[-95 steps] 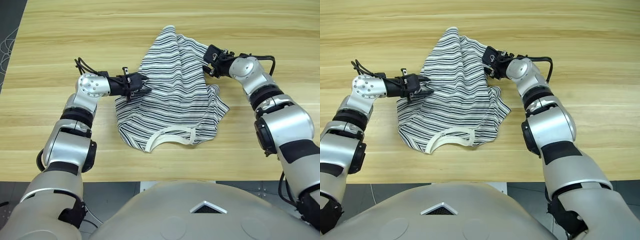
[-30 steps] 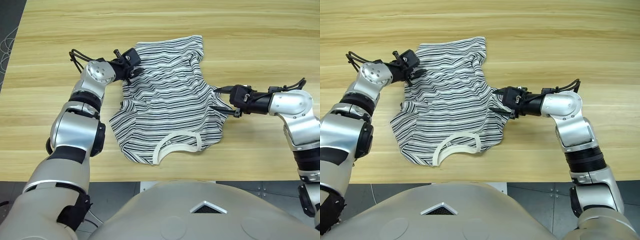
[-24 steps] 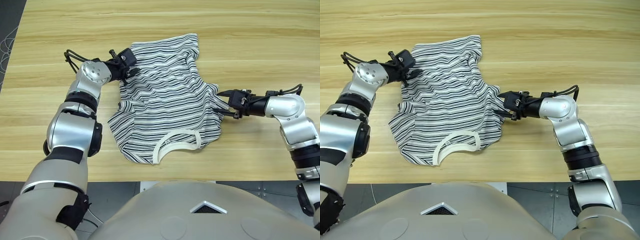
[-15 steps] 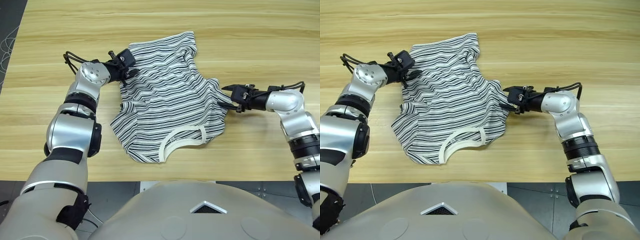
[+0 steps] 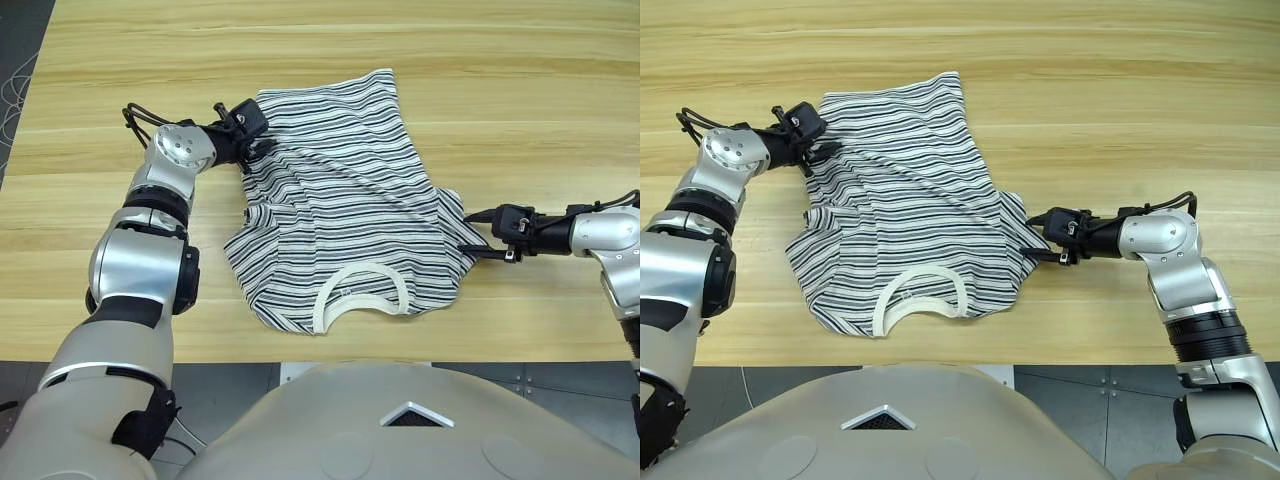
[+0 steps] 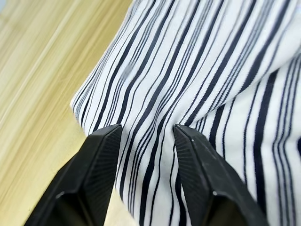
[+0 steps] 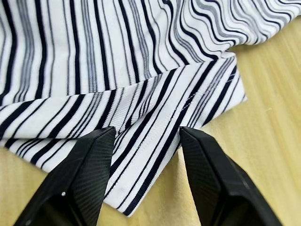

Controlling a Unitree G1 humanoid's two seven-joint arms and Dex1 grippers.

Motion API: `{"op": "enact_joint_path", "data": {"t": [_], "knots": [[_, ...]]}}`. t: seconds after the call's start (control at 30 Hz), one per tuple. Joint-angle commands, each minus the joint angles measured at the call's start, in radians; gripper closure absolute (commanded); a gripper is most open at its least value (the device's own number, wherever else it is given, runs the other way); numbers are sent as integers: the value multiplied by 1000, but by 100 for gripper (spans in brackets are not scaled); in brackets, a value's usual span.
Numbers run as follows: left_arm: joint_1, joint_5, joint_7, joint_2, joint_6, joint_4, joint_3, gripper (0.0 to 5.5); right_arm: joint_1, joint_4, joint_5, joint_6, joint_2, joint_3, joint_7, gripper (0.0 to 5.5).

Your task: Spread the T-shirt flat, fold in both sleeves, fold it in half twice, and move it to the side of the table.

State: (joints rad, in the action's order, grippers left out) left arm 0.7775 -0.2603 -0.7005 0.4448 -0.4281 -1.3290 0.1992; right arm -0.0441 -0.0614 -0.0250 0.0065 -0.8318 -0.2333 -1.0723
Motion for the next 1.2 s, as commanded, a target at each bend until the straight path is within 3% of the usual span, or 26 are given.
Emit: {"op": "enact_joint_path", "data": {"t": [0.03, 0.23, 0.33, 0.53, 0.8, 0.97, 1.2], "knots": [[38, 45, -77, -4, -115, 42, -38, 344, -48, 33, -16, 36, -23, 54, 1, 299], [137, 30, -85, 60, -283, 130, -36, 344, -90, 142, -150, 110, -84, 165, -92, 299], [105, 92, -171, 89, -336, 237, -51, 344, -89, 184, -187, 130, -83, 179, -114, 299], [-351, 321, -458, 229, -176, 958, 36, 344, -71, 181, -194, 128, -16, 150, -76, 299], [-640, 388, -441, 368, 38, 1441, -27, 344, -91, 120, -152, 104, 34, 95, -54, 299], [-677, 373, -418, 372, 87, 1473, -33, 344, -86, 77, -100, 85, 44, 65, -34, 299], [-679, 214, -354, 345, -16, 1174, 25, 344, -72, 34, -57, 66, 49, 33, -31, 299]]}}
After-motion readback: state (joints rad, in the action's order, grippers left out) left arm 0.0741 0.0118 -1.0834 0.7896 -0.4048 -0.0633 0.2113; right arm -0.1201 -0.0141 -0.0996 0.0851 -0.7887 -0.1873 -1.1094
